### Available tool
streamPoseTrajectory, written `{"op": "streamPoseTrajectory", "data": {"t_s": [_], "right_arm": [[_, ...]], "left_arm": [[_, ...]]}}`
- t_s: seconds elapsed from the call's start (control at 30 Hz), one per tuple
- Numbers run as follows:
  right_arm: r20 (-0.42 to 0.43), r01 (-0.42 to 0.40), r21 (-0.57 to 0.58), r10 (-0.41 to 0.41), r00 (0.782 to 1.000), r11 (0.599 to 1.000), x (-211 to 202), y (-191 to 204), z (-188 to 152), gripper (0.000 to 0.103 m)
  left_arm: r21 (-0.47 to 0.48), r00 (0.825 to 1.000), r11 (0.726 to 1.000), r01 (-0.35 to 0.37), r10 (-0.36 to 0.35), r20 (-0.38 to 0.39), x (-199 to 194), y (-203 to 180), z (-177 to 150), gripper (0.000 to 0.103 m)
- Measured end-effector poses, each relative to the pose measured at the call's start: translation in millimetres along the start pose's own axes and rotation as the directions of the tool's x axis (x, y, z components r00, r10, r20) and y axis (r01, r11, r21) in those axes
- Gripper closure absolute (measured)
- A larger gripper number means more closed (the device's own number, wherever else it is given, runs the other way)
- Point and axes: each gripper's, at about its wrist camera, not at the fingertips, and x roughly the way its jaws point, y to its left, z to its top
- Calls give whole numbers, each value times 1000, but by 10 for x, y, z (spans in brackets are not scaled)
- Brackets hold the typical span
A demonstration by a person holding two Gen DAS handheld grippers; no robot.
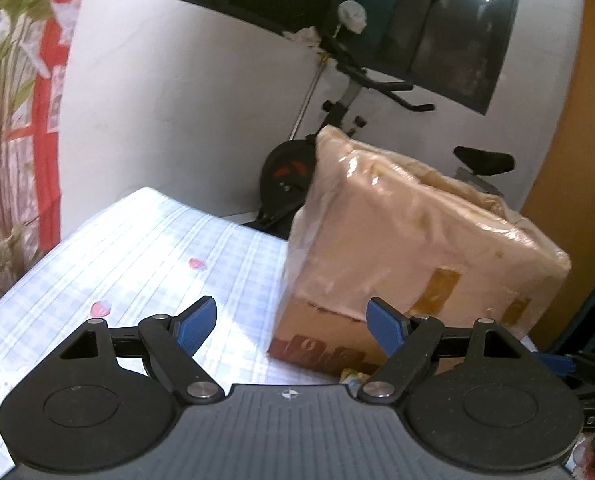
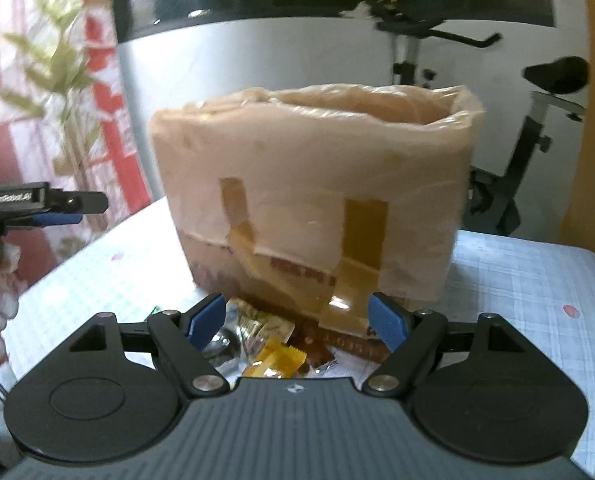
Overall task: Organize snacks
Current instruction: 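Withdraw both tools from the box back to the snack pile, then grasp the yellow candy with right tool while left tool grasps green cake packet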
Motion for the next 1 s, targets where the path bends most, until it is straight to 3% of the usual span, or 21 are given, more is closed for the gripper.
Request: {"op": "streamPoseTrajectory", "data": {"t_s": [0.2, 0.57, 0.8, 1.0], "right_arm": [[8, -11, 27, 11, 1000, 1000, 86, -20, -139, 22], [-13, 34, 47, -33, 999, 998, 219, -117, -368, 23], [-35, 45, 101, -42, 999, 994, 433, -105, -484, 33], [-120, 20, 74, -11, 993, 997, 744, 21, -502, 42]], "left_arm": [[31, 999, 999, -23, 24, -28, -19, 20, -11, 20], [160, 992, 986, 55, -35, -124, 153, -144, -150, 21], [199, 982, 976, 87, -50, -184, 319, -158, -249, 27], [195, 977, 975, 102, -62, -202, 402, -132, -289, 32]]}}
